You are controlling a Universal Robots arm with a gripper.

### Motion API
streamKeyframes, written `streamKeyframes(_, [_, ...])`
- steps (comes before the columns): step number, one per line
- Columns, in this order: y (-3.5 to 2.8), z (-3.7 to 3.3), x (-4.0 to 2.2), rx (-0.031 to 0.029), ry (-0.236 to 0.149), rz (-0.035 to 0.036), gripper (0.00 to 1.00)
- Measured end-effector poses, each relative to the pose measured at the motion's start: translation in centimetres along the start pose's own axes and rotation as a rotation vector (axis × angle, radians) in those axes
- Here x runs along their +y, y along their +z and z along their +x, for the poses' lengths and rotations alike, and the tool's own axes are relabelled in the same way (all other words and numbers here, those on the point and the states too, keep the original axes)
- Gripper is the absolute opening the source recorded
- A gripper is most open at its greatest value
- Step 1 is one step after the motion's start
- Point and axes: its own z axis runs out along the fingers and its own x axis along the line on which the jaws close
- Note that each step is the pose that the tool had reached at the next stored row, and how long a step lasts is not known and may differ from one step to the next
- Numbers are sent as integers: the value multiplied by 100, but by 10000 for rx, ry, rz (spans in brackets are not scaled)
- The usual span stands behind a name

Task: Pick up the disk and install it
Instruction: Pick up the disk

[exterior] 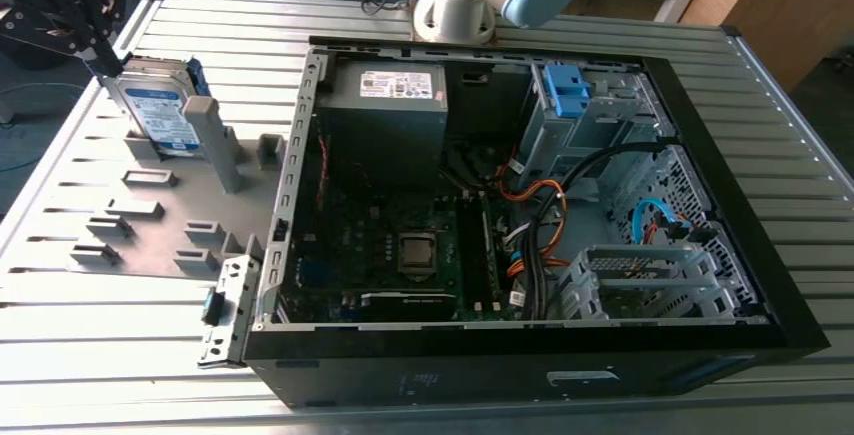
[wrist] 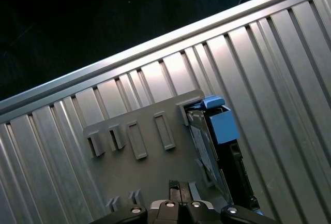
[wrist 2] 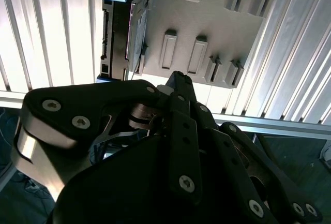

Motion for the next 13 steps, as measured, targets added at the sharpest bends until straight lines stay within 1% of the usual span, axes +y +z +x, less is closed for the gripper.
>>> streamKeyframes(13, [0,0,0,3,-94,-1,11])
